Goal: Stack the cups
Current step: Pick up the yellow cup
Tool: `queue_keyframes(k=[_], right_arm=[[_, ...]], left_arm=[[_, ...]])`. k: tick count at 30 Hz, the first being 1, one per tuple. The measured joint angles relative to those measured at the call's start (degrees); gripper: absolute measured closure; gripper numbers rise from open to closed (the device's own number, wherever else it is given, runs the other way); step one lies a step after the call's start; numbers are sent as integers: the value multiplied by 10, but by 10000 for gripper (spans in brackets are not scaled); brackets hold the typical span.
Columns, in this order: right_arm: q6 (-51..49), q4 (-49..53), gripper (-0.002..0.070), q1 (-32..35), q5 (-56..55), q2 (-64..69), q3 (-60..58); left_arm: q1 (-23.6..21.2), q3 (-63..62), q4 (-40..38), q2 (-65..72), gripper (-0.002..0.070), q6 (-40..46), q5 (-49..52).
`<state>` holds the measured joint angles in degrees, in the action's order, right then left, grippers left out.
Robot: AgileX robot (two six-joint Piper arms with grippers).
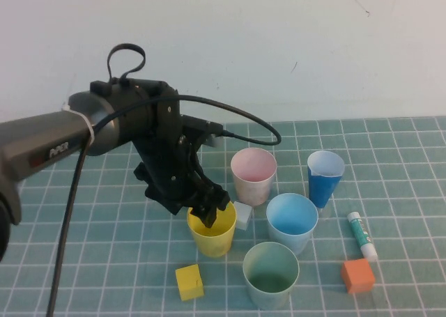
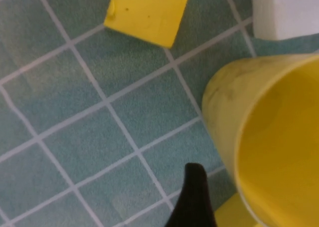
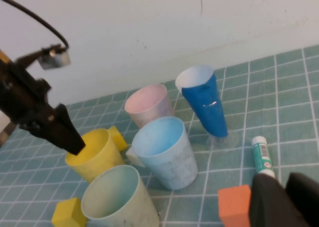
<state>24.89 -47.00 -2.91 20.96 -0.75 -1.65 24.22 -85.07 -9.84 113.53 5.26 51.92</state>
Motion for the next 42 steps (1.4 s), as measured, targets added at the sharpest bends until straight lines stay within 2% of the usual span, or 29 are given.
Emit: queue_keyframes(k=[3, 5, 7, 9, 10, 12, 15, 25, 36, 39, 42], right_arm=[[1, 0, 605, 0, 0, 0, 0], [1, 0, 605, 0, 0, 0, 0], [3, 0, 605, 0, 0, 0, 0], [4, 0, 605, 0, 0, 0, 0], [4, 0, 605, 0, 0, 0, 0], [5, 0, 605, 0, 0, 0, 0], [5, 0, 605, 0, 0, 0, 0], [7, 0, 605, 0, 0, 0, 0], [10, 0, 605, 0, 0, 0, 0], [10, 0, 605, 0, -1, 0, 0], [10, 0, 605, 0, -1, 0, 0]], left_arm=[[0, -3, -8, 24, 175, 0, -4], [0, -4, -17, 34, 217, 0, -11], [0, -4, -20, 39, 323, 0, -16], [0, -5, -20, 40, 503, 0, -24], [0, -8, -21, 40, 550, 0, -24], [0, -19, -21, 40, 622, 0, -17], [0, -50, -18, 39, 658, 0, 13], [0, -175, -15, -24, 673, 0, 79], [7, -189, -13, -13, 671, 48, 171], [11, -189, -2, 11, 621, 49, 179], [12, -189, -4, 39, 488, 50, 180]])
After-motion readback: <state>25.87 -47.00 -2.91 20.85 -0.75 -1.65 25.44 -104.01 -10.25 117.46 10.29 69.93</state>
